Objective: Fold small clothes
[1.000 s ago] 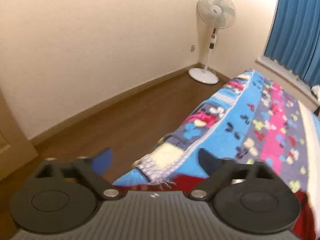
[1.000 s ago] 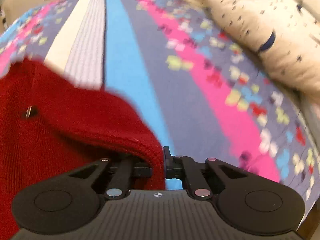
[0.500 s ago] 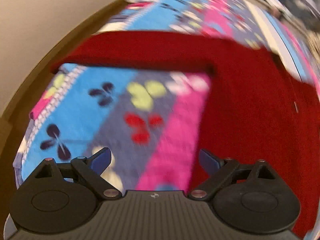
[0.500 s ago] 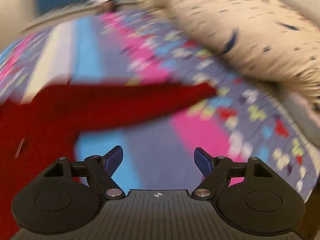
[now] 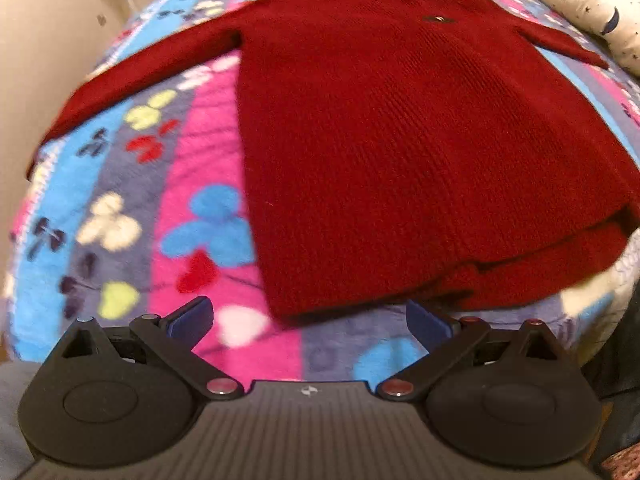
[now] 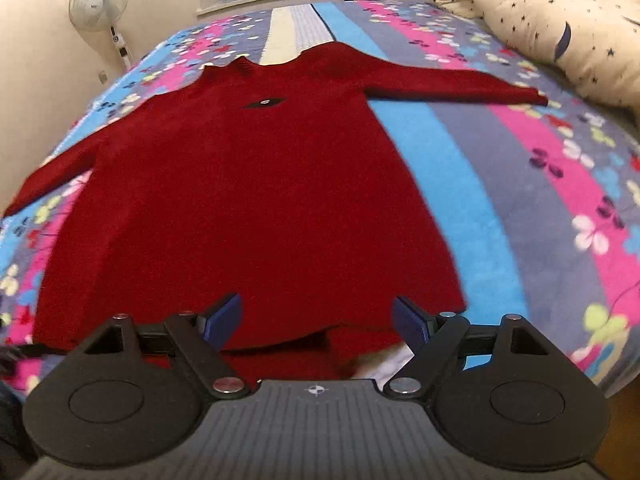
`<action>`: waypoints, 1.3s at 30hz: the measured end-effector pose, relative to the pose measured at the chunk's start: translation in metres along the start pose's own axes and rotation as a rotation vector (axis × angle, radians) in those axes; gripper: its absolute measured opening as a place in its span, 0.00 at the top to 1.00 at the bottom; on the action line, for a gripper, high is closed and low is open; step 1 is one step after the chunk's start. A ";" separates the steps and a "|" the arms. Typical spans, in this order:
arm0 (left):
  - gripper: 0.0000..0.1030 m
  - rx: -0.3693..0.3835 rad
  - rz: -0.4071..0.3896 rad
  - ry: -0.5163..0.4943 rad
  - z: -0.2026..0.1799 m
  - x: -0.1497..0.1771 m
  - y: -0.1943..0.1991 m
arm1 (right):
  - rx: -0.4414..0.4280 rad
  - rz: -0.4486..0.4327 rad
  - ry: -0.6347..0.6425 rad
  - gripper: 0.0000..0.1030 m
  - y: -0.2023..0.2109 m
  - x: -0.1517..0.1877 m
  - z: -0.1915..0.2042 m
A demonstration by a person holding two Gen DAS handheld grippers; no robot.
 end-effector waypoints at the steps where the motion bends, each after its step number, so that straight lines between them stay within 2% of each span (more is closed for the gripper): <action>1: 0.00 0.033 -0.009 0.023 -0.002 -0.001 -0.001 | 0.001 0.000 0.005 0.19 0.001 0.003 0.004; 4: 0.00 0.094 -0.044 0.036 -0.014 -0.006 0.001 | 0.003 -0.003 0.024 0.19 0.005 0.010 0.013; 8: 0.00 0.104 -0.033 -0.046 -0.041 -0.011 -0.015 | 0.013 0.020 0.025 0.18 -0.003 0.018 0.015; 11: 0.00 0.037 -0.025 -0.037 -0.045 -0.017 -0.032 | 0.028 0.050 0.026 0.18 -0.012 0.021 0.016; 14: 0.00 -0.026 -0.025 0.011 -0.031 -0.028 -0.039 | 0.027 0.062 0.020 0.18 -0.014 0.023 0.015; 17: 0.00 -0.027 -0.050 0.034 -0.015 -0.041 -0.031 | 0.040 0.045 0.029 0.18 -0.015 0.024 0.013; 22: 0.00 -0.064 -0.172 0.038 -0.007 -0.061 -0.003 | 0.096 0.015 0.068 0.17 -0.030 0.027 0.015; 25: 0.00 -0.068 -0.169 0.048 -0.003 -0.076 -0.007 | 0.124 0.018 0.138 0.17 -0.046 0.031 0.021; 27: 0.00 -0.110 -0.171 0.043 0.001 -0.081 -0.011 | 0.193 -0.008 0.146 0.17 -0.053 0.027 0.023; 31: 0.00 -0.198 -0.157 0.082 0.017 -0.077 -0.015 | 0.319 -0.095 0.014 0.17 -0.063 0.003 -0.004; 33: 0.00 -0.238 -0.122 0.110 0.034 -0.070 -0.023 | 0.331 -0.087 -0.075 0.14 -0.072 -0.010 -0.027; 35: 0.00 -0.262 -0.078 0.144 0.049 -0.060 -0.030 | 0.398 -0.086 -0.121 0.14 -0.082 -0.015 -0.047; 37: 0.00 -0.232 -0.063 0.193 0.065 -0.054 -0.032 | 0.447 -0.050 -0.215 0.13 -0.096 -0.014 -0.075; 39: 0.00 -0.222 -0.053 0.221 0.074 -0.054 -0.031 | 0.396 0.043 -0.357 0.11 -0.110 -0.006 -0.105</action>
Point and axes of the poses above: each gripper's, at about its wrist camera, not at the fingertips, and y roughly against the way its jaws point, z to its left, x to its underside, the point moved 2 cm from there along -y, roughly the way its jaws point, and after that the axes turned 11 degrees about x, right-handed, at the moved point
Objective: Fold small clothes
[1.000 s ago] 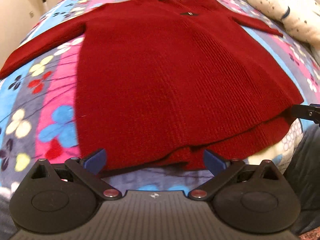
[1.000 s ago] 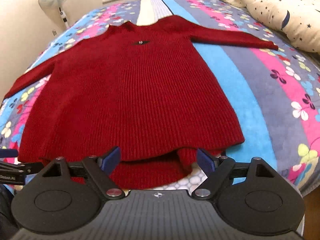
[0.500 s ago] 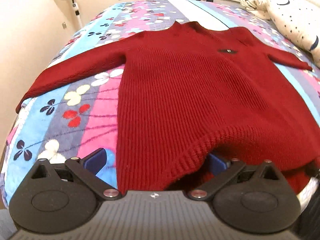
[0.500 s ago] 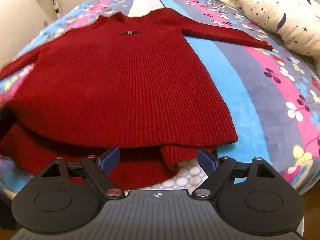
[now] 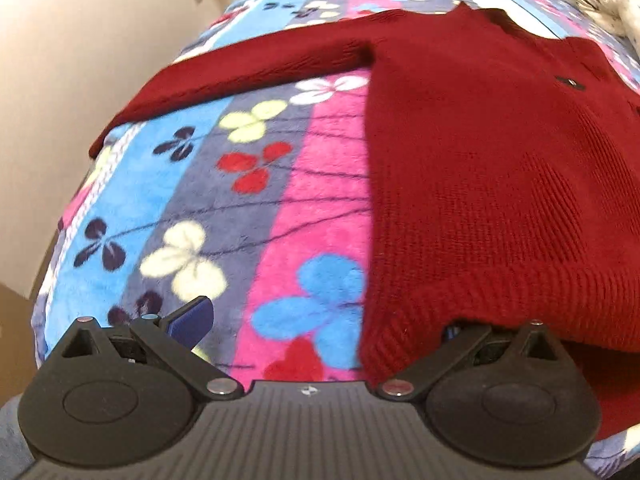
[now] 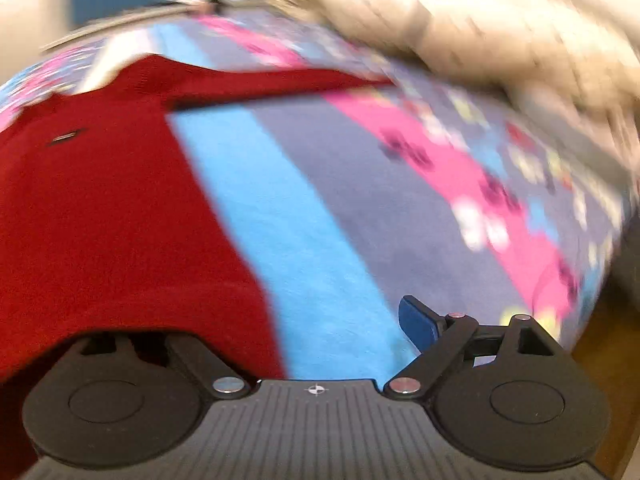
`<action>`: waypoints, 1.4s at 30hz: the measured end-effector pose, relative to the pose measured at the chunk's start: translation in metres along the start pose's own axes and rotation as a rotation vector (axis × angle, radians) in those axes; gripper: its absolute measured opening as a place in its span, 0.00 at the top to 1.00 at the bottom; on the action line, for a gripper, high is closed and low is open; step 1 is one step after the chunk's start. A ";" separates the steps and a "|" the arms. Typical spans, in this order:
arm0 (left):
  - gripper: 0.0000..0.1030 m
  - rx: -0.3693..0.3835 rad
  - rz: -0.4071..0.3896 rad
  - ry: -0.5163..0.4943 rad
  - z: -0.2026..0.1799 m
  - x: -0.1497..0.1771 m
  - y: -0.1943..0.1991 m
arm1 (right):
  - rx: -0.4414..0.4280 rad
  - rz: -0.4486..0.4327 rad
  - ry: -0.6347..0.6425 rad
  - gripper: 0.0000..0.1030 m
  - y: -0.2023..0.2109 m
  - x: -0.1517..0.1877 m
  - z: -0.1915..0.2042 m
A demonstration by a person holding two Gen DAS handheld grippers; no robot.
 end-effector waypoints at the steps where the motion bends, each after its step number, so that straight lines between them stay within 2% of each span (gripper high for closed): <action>1: 0.00 -0.006 0.004 0.005 0.002 -0.002 0.002 | -0.055 0.051 -0.092 0.11 -0.007 -0.004 -0.013; 3: 0.00 -0.016 -0.018 0.015 0.008 -0.013 0.008 | -0.153 0.137 -0.210 0.12 -0.017 -0.016 -0.034; 5: 0.00 -0.003 -0.053 0.059 0.016 -0.024 0.019 | -0.231 0.153 -0.287 0.13 -0.017 -0.027 -0.046; 7: 0.00 0.017 -0.068 0.110 0.027 -0.036 0.025 | -0.296 0.161 -0.313 0.13 -0.015 -0.042 -0.052; 11: 0.00 -0.003 -0.051 0.091 0.023 -0.038 0.020 | -0.318 0.168 -0.296 0.15 -0.011 -0.040 -0.044; 13: 0.00 -0.010 -0.001 0.080 0.020 -0.027 0.011 | -0.340 0.237 -0.316 0.25 -0.018 -0.035 -0.037; 14: 0.00 -0.001 0.033 0.088 0.021 -0.021 0.005 | -0.362 0.296 -0.335 0.42 -0.023 -0.029 -0.036; 15: 0.00 0.023 0.081 0.106 0.022 -0.013 -0.001 | -0.374 0.333 -0.353 0.53 -0.026 -0.023 -0.037; 17: 0.01 0.120 0.213 0.142 0.026 0.002 -0.015 | -0.415 0.368 -0.366 0.64 -0.024 -0.018 -0.039; 18: 0.01 0.143 0.235 0.163 0.028 0.007 -0.017 | -0.450 0.406 -0.372 0.73 -0.023 -0.017 -0.038; 19: 0.01 0.149 0.221 0.179 0.032 0.008 -0.016 | -0.475 0.444 -0.367 0.77 -0.022 -0.014 -0.035; 20: 0.05 0.166 0.209 0.202 0.035 0.008 -0.013 | -0.482 0.447 -0.350 0.89 -0.019 -0.013 -0.033; 22: 0.16 0.202 0.183 0.261 0.043 0.004 -0.007 | -0.439 0.357 -0.308 0.90 -0.010 -0.014 -0.031; 23: 0.24 0.226 0.177 0.282 0.045 0.001 -0.004 | -0.423 0.322 -0.305 0.91 -0.007 -0.016 -0.031; 24: 0.31 0.252 0.177 0.295 0.045 -0.002 -0.002 | -0.422 0.321 -0.308 0.91 -0.007 -0.018 -0.032; 26: 0.35 0.279 0.182 0.296 0.041 -0.007 -0.001 | -0.415 0.311 -0.299 0.91 -0.004 -0.021 -0.031; 29: 0.34 0.274 0.188 0.270 0.028 -0.009 0.000 | -0.412 0.284 -0.267 0.91 0.001 -0.023 -0.031; 32: 0.21 0.299 0.225 0.252 0.012 0.000 -0.006 | -0.414 0.293 -0.267 0.91 -0.002 -0.023 -0.033; 35: 0.19 0.294 0.230 0.224 -0.004 0.011 -0.006 | -0.410 0.309 -0.273 0.91 -0.007 -0.022 -0.032; 37: 0.31 0.244 0.200 0.192 -0.009 0.014 -0.006 | -0.406 0.313 -0.277 0.91 -0.008 -0.021 -0.032; 38: 0.46 0.219 0.190 0.175 -0.010 0.015 -0.005 | -0.403 0.311 -0.273 0.91 -0.009 -0.020 -0.030; 39: 0.82 0.221 0.178 0.165 -0.010 0.014 -0.002 | -0.398 0.307 -0.265 0.91 -0.010 -0.019 -0.028; 40: 0.91 0.246 0.176 0.162 -0.010 0.013 0.002 | -0.392 0.296 -0.250 0.91 -0.008 -0.019 -0.029; 42: 0.92 0.210 0.148 0.127 -0.012 0.007 0.017 | -0.362 0.246 -0.192 0.91 0.001 -0.021 -0.023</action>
Point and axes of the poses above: each gripper's, at about its wrist camera, not at the fingertips, and y roughly against the way its jaws point, z to its left, x to its underside, the point moved 2 cm from there along -y, roughly the way its jaws point, and after that the axes turned 11 degrees about x, right-handed, at the moved point
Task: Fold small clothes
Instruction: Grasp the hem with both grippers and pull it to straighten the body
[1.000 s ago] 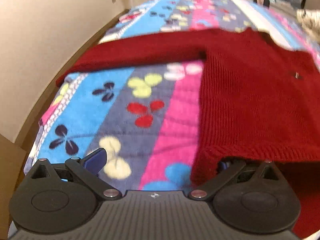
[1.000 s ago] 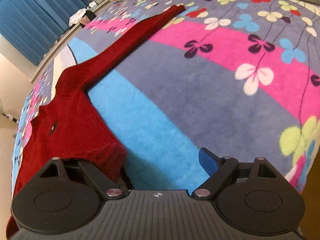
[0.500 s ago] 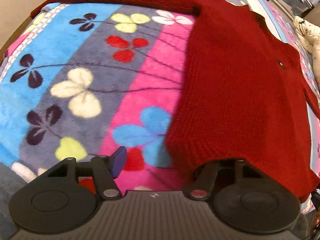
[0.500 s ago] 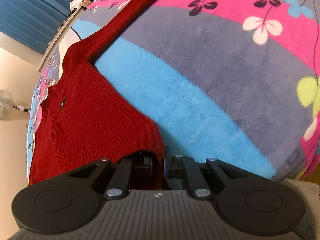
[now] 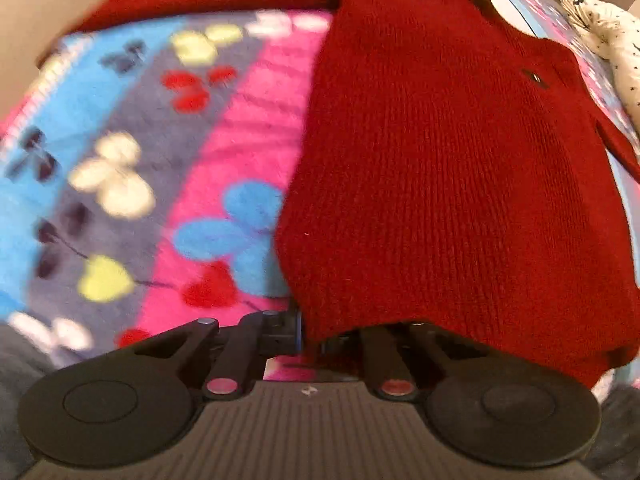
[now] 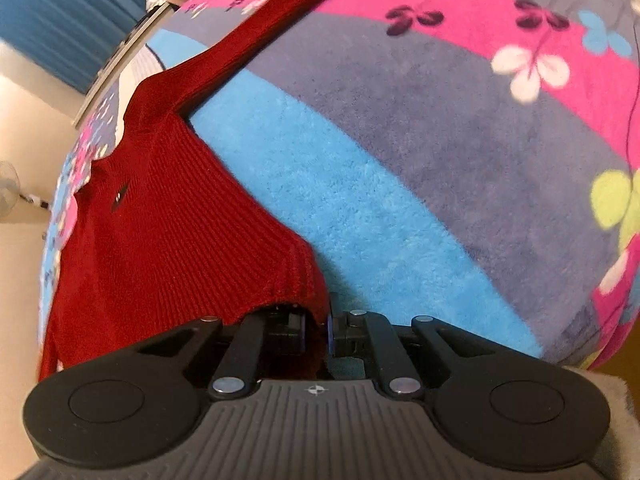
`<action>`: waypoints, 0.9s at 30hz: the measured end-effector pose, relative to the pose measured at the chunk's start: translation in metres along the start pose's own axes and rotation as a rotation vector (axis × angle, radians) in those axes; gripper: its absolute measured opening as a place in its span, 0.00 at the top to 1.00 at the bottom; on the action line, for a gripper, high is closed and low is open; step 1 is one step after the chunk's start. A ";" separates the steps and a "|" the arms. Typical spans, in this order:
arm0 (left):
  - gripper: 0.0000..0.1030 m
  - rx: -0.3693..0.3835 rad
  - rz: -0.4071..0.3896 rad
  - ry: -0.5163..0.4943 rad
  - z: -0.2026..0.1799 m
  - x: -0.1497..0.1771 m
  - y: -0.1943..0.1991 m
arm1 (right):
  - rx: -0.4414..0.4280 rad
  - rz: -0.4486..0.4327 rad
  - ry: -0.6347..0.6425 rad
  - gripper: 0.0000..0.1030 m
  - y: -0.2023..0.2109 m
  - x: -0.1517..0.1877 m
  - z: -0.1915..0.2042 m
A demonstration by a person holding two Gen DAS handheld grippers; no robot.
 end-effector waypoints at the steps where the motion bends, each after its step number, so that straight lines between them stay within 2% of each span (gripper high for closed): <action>1: 0.92 -0.025 -0.026 -0.048 -0.005 -0.001 0.011 | 0.020 -0.029 0.047 0.92 0.006 0.000 0.007; 4: 0.92 -0.100 -0.120 -0.191 -0.014 -0.002 0.054 | 0.095 -0.158 0.272 0.92 0.044 -0.003 0.030; 6: 0.92 -0.121 -0.163 -0.259 -0.012 0.000 0.078 | 0.124 -0.236 0.432 0.93 0.077 -0.001 0.041; 7: 0.92 -0.142 -0.165 -0.284 -0.008 0.002 0.081 | 0.128 -0.265 0.492 0.93 0.090 0.002 0.043; 9: 0.92 -0.190 -0.121 -0.298 0.005 0.011 0.067 | 0.175 -0.307 0.611 0.93 0.097 0.013 0.041; 12: 0.92 -0.193 -0.023 -0.283 0.016 0.027 0.028 | 0.236 -0.148 0.620 0.93 0.052 0.023 0.021; 14: 0.92 -0.206 0.014 -0.316 0.010 0.039 0.017 | 0.277 -0.092 0.625 0.93 0.033 0.031 0.016; 16: 0.92 -0.223 0.000 -0.364 0.006 0.046 0.018 | 0.276 -0.102 0.618 0.93 0.035 0.034 0.019; 22: 0.92 -0.166 -0.049 -0.331 0.010 0.038 0.044 | 0.226 -0.144 0.630 0.93 0.063 0.027 0.022; 24: 0.92 -0.173 -0.039 -0.339 0.007 0.042 0.041 | 0.229 -0.147 0.641 0.93 0.063 0.030 0.021; 26: 0.91 -0.181 -0.004 -0.339 0.007 0.045 0.030 | 0.250 -0.111 0.645 0.93 0.052 0.036 0.018; 27: 0.87 -0.184 0.012 -0.341 0.007 0.047 0.026 | 0.258 -0.084 0.646 0.92 0.046 0.038 0.017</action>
Point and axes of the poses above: each gripper's, at about its wrist camera, not at the fingertips, and y roughly against the way its jaws point, z to its left, x to its underside, the point moved 2 cm from there along -y, roughly the way its jaws point, and after that the axes turned 11 degrees about x, right-handed, at the moved point
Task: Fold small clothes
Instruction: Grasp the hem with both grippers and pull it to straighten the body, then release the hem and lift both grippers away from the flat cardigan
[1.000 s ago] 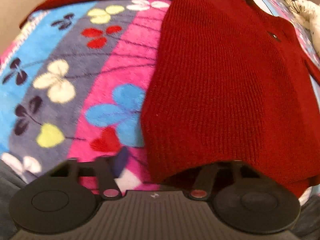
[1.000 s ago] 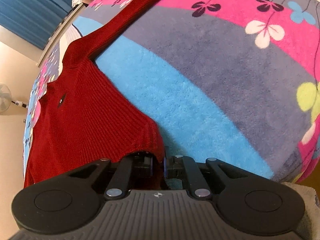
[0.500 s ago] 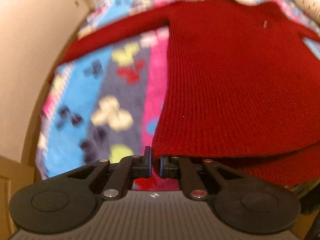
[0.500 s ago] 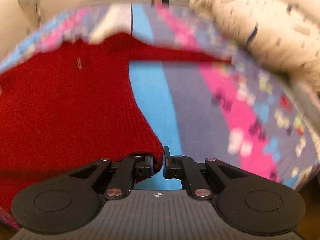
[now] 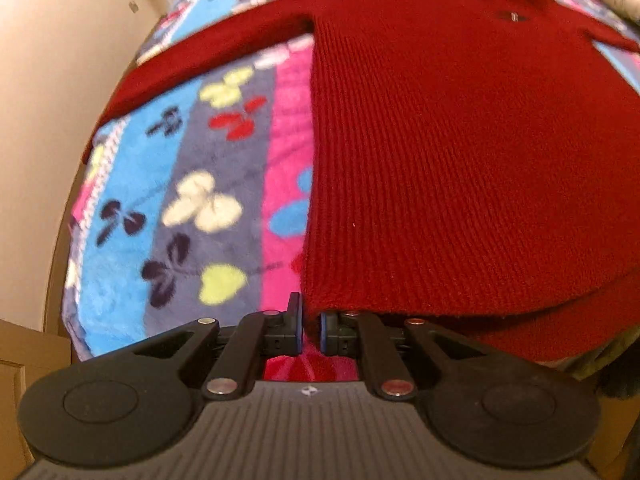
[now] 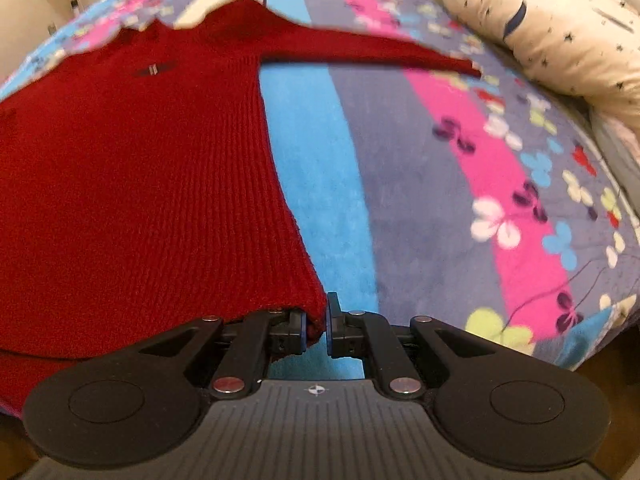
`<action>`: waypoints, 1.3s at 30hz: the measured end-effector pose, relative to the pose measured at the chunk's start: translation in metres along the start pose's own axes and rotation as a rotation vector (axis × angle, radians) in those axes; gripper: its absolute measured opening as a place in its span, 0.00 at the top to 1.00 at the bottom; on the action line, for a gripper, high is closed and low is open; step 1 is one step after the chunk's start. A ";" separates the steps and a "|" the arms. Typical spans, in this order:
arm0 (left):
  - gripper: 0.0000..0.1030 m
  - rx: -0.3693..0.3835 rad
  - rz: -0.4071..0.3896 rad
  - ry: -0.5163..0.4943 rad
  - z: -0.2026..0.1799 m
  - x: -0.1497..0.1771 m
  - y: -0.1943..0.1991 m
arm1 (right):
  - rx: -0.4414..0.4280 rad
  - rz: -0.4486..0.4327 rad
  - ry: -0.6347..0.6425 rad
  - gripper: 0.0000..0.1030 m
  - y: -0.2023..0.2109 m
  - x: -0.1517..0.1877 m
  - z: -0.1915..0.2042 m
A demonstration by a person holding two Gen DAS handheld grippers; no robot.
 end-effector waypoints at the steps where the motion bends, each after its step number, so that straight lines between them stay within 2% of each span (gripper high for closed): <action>1: 0.84 0.002 0.007 -0.004 -0.001 0.001 0.000 | 0.005 0.021 -0.002 0.91 -0.002 0.001 0.001; 2: 0.71 0.007 0.005 -0.009 -0.001 0.003 0.003 | 0.008 0.029 -0.012 0.91 0.000 0.002 -0.001; 3: 0.50 0.003 0.015 -0.015 0.001 0.006 0.008 | 0.001 0.035 -0.015 0.89 0.005 0.002 -0.003; 4: 0.42 -0.004 0.020 -0.019 0.004 0.009 0.015 | -0.004 0.050 -0.006 0.86 0.012 0.003 -0.006; 6: 0.16 0.005 -0.027 -0.018 0.014 0.019 0.037 | 0.039 0.061 0.013 0.74 0.027 0.008 -0.013; 7: 0.13 0.007 -0.056 -0.012 0.019 0.023 0.047 | 0.068 0.062 0.020 0.68 0.033 0.010 -0.017; 8: 0.13 0.015 -0.080 -0.003 0.024 0.026 0.056 | 0.097 0.063 0.023 0.56 0.041 0.011 -0.021; 9: 0.13 0.023 -0.098 0.011 0.027 0.024 0.062 | 0.113 0.049 0.015 0.50 0.048 0.010 -0.024; 12: 0.12 0.045 -0.136 0.086 0.032 0.006 0.065 | 0.037 -0.023 -0.041 0.45 0.062 -0.007 -0.022; 14: 0.12 0.045 -0.145 0.129 0.026 -0.012 0.063 | -0.010 -0.052 -0.101 0.45 0.066 -0.022 -0.013; 17: 0.09 0.116 -0.158 0.172 0.006 -0.034 0.069 | -0.079 -0.112 -0.130 0.44 0.090 -0.037 0.014; 18: 0.01 0.142 -0.156 0.177 -0.005 -0.040 0.074 | -0.100 -0.140 -0.124 0.41 0.101 -0.038 0.024; 20: 0.00 0.150 -0.157 0.184 -0.025 -0.044 0.084 | -0.139 -0.190 -0.075 0.31 0.125 -0.034 0.047; 22: 0.00 0.166 -0.158 0.167 -0.046 -0.045 0.098 | -0.162 -0.241 -0.019 0.28 0.150 -0.026 0.068; 24: 0.00 0.150 -0.172 0.139 -0.063 -0.042 0.111 | -0.167 -0.280 0.024 0.22 0.170 -0.016 0.085; 30: 0.00 0.158 -0.190 0.148 -0.078 -0.026 0.137 | -0.170 -0.325 0.046 0.20 0.204 0.013 0.108; 39: 0.00 0.135 -0.207 0.122 -0.081 -0.008 0.156 | -0.145 -0.345 0.081 0.19 0.227 0.025 0.122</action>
Point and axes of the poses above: each gripper's, at about its wrist camera, not at the fingertips, and y roughly against the way its jaws point, z to its left, x to its underside, the point moved 2 cm from there along -y, roughly the way its jaws point, and after that the axes turned 11 degrees about x, right-handed, at the moved point
